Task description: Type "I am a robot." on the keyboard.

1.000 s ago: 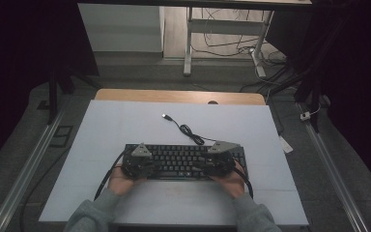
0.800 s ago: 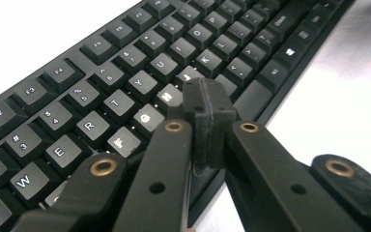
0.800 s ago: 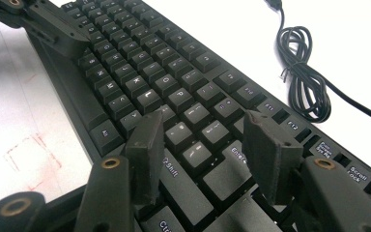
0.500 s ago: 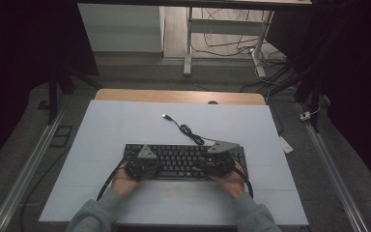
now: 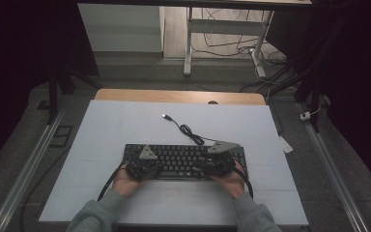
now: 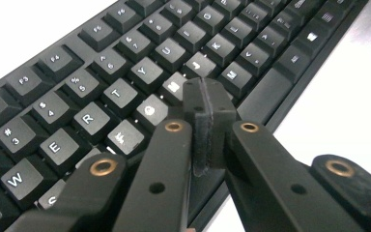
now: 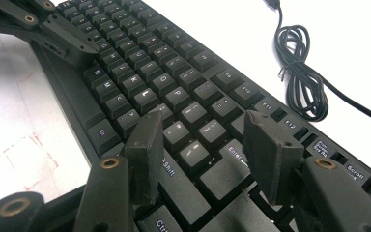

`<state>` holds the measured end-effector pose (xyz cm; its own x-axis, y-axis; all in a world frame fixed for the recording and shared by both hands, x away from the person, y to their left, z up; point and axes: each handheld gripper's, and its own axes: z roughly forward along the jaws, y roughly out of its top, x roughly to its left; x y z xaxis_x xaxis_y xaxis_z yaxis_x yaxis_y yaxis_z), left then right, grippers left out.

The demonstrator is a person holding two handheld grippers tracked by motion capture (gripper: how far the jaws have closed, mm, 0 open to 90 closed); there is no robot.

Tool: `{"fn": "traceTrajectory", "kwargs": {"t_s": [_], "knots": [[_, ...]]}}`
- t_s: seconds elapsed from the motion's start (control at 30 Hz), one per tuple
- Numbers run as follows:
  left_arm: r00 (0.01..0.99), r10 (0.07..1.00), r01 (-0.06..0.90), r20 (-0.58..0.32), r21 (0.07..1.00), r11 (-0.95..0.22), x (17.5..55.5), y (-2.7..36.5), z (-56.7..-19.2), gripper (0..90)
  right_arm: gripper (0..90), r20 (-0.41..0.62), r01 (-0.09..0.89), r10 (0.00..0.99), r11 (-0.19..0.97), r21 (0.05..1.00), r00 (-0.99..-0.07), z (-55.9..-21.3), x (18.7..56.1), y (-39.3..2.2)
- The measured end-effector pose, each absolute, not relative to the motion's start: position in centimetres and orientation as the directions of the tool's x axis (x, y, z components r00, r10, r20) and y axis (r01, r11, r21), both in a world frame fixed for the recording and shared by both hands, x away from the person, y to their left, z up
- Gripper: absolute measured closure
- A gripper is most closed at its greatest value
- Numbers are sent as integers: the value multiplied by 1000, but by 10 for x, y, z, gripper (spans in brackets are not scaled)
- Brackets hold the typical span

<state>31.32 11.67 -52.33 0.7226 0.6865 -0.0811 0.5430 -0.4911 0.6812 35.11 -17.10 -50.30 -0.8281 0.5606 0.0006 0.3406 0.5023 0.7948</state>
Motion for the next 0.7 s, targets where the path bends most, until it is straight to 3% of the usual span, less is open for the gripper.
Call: {"fn": "traceTrajectory", "kwargs": {"t_s": [0.6,0.7], "knots": [[695,712,520,-102,755,-400,312,139,-501,882,496,-2,338,562,501,797,-827,-502,351,-172],[685,720,526,-113,761,-381,313,146,-499,844,495,-3,338,562,502,796,-827,-502,351,-172]]}}
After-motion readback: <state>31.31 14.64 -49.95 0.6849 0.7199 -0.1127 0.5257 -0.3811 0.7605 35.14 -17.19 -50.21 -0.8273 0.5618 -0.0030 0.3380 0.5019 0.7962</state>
